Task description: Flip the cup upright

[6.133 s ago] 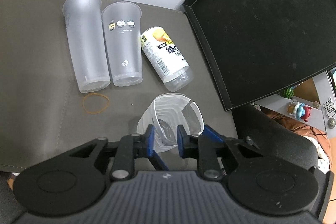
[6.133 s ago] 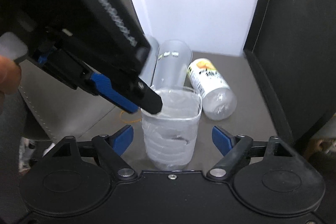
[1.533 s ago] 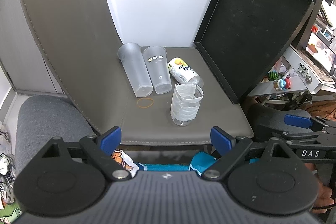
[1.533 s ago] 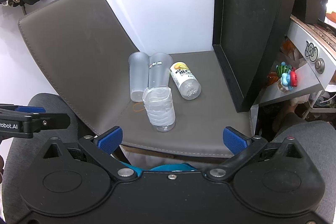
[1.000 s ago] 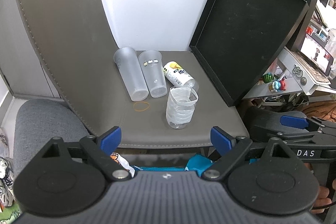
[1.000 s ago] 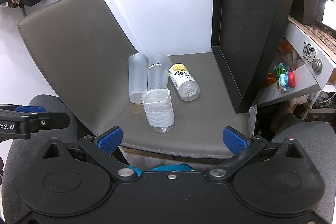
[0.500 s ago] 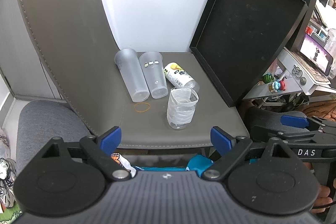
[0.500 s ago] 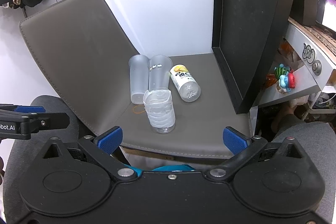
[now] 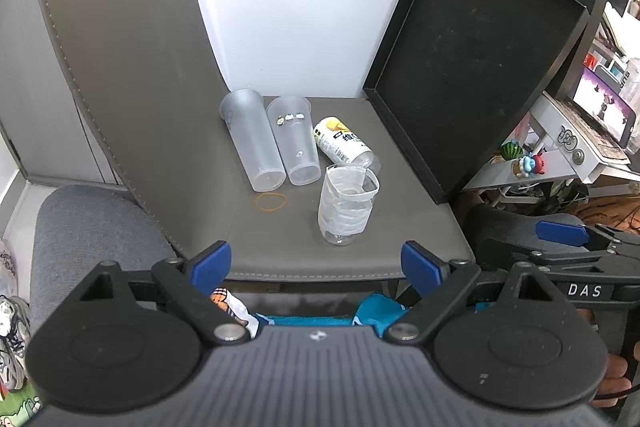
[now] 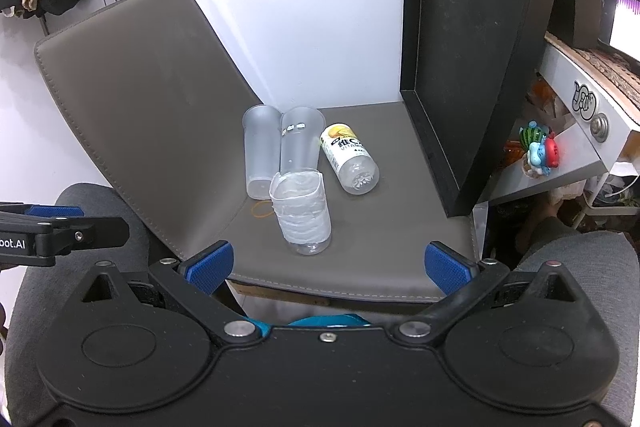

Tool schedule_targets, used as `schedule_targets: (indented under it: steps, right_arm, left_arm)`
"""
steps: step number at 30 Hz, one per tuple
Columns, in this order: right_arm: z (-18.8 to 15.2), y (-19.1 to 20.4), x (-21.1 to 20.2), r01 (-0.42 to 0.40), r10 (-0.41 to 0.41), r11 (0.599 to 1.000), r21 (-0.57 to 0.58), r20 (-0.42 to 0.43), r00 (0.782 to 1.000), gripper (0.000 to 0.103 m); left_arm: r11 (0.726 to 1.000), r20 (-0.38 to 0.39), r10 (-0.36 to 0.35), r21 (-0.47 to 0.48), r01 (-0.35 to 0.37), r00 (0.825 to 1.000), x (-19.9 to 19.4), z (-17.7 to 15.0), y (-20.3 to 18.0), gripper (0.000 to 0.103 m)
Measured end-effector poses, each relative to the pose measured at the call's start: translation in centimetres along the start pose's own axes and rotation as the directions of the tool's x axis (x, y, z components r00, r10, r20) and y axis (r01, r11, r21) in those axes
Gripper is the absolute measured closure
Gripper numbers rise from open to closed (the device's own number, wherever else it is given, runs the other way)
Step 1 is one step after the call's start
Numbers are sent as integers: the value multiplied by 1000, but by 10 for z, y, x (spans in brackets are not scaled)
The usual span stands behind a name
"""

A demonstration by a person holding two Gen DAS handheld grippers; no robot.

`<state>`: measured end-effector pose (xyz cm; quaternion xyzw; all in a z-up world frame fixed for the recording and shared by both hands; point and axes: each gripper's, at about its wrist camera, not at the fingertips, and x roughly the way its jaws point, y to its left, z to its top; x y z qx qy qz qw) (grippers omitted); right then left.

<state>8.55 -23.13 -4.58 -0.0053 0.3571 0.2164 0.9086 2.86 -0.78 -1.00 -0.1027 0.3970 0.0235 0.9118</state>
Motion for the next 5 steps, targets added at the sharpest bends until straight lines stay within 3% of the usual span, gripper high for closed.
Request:
schedule_targets:
  steps: [5]
  right_arm:
    - [0,0,1,2,-2,1000,3,-4,1000,0]
  left_arm:
    - [1000,8,0,9,0,1000,1,-1,0,12]
